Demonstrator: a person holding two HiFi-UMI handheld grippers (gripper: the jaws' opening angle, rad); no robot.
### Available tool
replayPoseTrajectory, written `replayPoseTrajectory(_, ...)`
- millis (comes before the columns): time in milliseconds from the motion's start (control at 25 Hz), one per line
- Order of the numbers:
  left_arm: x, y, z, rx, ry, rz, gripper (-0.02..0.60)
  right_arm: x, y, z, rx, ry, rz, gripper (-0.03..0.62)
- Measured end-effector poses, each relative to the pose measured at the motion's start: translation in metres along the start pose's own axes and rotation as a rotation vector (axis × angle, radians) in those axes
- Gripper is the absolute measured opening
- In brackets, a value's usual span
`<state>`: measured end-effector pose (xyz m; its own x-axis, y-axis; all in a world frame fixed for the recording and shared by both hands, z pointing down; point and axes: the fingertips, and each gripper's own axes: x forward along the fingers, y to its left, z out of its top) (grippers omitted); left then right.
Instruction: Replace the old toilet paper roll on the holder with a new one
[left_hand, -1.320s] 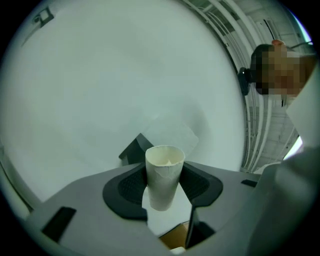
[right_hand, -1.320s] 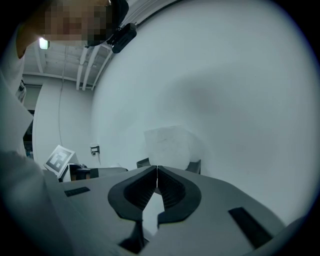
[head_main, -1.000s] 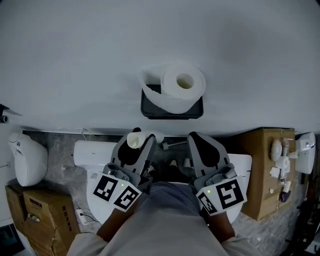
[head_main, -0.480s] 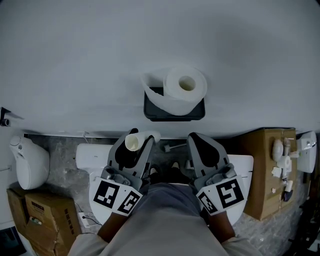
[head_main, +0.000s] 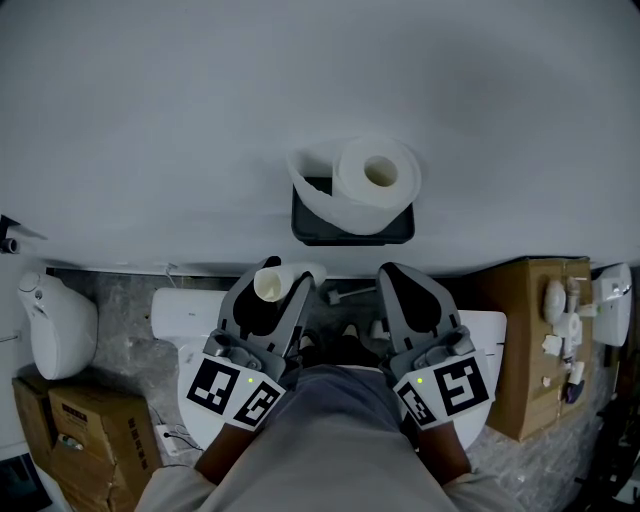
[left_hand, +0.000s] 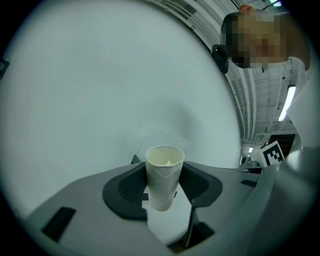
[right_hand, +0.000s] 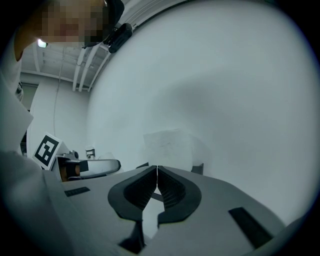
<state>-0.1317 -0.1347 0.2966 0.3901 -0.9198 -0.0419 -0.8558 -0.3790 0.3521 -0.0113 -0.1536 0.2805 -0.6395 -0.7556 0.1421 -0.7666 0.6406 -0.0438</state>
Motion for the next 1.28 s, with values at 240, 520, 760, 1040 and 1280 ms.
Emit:
replayPoseTrajectory(240, 0.003, -0.007, -0.003, -0.008, 0.002, -0.038, 0.196, 0.007, -0.015, 0.010, -0.037, -0.013, -0.060, 0.022)
replayPoseTrajectory(520, 0.003, -0.010, -0.006, -0.025, 0.008, -0.065, 0.196, 0.027, -0.020, 0.029, -0.115, -0.037, -0.118, 0.238)
replayPoseTrajectory(760, 0.006, -0.009, -0.008, -0.036, 0.015, -0.069, 0.196, 0.043, -0.024, 0.041, -0.080, -0.078, -0.161, 0.364)
replayPoseTrajectory(1040, 0.006, -0.007, -0.011, -0.041, 0.023, -0.074, 0.195, 0.065, -0.022, 0.040, -0.082, -0.056, -0.151, 0.400)
replayPoseTrajectory(1280, 0.005, -0.004, -0.011, -0.054, 0.021, -0.069, 0.196, 0.072, -0.033, 0.041, -0.073, -0.054, -0.186, 0.400)
